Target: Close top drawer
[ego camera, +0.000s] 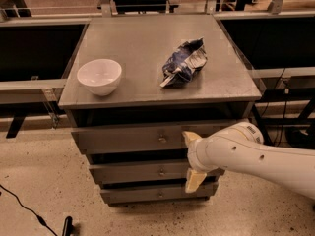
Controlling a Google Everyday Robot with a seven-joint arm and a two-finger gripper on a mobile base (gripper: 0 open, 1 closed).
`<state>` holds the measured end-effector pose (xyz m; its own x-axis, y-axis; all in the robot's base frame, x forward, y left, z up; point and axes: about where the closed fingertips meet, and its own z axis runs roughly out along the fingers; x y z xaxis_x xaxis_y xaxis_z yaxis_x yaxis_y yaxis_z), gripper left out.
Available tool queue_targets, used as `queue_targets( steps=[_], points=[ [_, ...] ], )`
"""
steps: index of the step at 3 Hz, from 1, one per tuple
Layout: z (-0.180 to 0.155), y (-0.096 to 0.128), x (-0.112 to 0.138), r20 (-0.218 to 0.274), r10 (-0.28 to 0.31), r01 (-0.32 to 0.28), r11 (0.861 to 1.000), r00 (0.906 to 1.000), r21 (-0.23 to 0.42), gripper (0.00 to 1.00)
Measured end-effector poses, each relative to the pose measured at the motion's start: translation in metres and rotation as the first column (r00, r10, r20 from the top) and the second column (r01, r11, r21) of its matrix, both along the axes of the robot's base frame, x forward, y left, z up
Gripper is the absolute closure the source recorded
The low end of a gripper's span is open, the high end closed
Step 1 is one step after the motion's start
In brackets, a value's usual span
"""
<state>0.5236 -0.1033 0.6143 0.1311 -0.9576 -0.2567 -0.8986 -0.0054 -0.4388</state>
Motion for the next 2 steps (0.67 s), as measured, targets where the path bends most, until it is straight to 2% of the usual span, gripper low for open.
queue_targets(
  steps=[1, 2],
  points=[
    [0.004, 0.0, -0.004, 0.006, 0.01, -0.01, 1.0, 0.9999, 0.007, 0.0],
    [0.02, 0.002, -0.028, 0.044, 0.039, -0.04, 0.999, 0.9983, 0.021, 0.0]
  ],
)
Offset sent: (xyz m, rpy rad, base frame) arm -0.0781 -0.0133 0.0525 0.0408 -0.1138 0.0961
